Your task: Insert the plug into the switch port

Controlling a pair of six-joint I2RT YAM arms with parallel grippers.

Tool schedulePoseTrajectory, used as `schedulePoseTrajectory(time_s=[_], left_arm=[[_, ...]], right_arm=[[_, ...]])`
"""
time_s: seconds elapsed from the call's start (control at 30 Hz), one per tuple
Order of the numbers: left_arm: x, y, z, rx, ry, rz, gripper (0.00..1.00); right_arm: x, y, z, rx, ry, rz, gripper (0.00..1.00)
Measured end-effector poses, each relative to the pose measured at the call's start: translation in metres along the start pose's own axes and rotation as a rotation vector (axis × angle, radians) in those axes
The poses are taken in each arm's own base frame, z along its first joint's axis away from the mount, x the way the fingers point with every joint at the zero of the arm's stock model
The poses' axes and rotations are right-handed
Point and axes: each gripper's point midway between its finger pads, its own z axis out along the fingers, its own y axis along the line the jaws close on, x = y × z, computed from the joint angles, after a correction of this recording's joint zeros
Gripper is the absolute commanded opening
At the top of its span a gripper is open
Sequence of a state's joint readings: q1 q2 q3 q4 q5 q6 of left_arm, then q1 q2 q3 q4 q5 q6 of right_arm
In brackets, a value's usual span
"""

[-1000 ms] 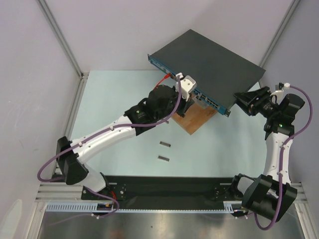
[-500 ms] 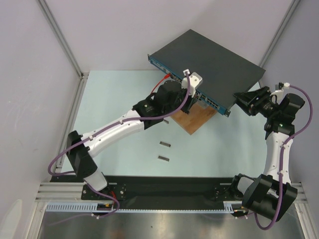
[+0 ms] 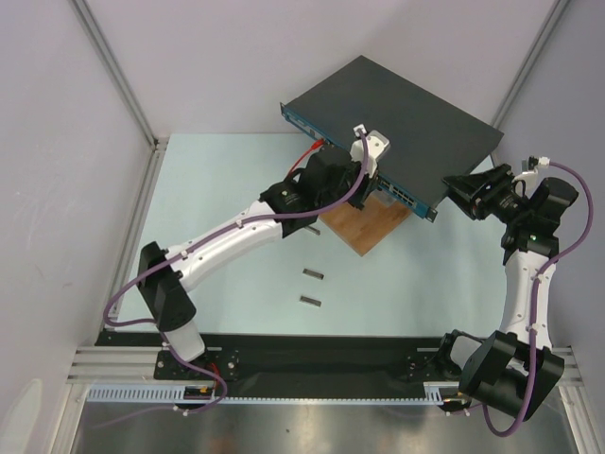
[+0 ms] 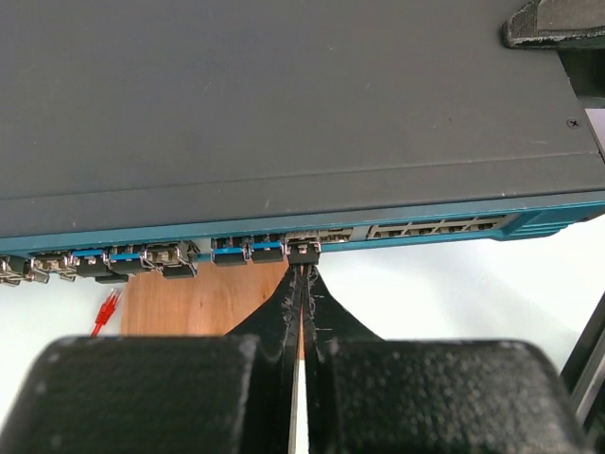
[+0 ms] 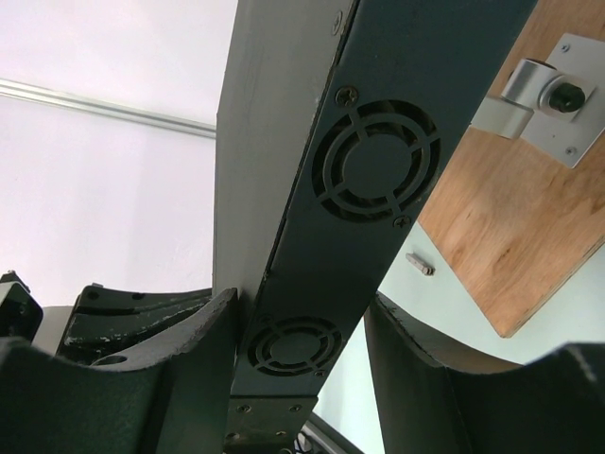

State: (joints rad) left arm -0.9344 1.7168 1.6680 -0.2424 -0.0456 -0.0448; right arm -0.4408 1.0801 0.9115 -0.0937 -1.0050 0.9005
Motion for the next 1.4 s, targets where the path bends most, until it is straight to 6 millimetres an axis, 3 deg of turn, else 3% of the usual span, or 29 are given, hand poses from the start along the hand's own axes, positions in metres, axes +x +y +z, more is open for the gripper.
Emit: schedulePoseTrajectory(time_s=[0.73,0.83,1.07,1.17,1.27,1.3,1.4], left_arm=[[-0.003,-0.001,0.005,0.008,0.110,-0.037,0.00],[-0.002,-0.001,0.005,0.008,0.123,-0.044,0.03],[0.002,-0.001,0.000,0.057,0.057,-0.053,0.21],[0.012,0.005,-0.013,0.083,0.028,-0.052,0.31],[0.017,0.010,-0.038,0.118,0.019,-0.040,0.43],[0.018,0.011,-0.049,0.132,0.012,-0.029,0.45],[0.023,0.009,-0.086,0.183,-0.007,0.027,0.56]], right_arm=[[-0.001,-0.001,0.001,0.005,-0.003,-0.017,0.00],[-0.001,-0.001,0.001,0.006,-0.004,-0.017,0.00],[0.000,0.000,0.000,0.006,0.018,-0.023,0.00],[-0.002,-0.001,-0.001,0.004,0.040,-0.019,0.09],[-0.002,-0.003,-0.002,-0.005,0.063,-0.018,0.37],[-0.003,-0.003,-0.002,-0.008,0.070,-0.017,0.55],[-0.004,-0.004,-0.003,-0.018,0.079,-0.037,0.81]])
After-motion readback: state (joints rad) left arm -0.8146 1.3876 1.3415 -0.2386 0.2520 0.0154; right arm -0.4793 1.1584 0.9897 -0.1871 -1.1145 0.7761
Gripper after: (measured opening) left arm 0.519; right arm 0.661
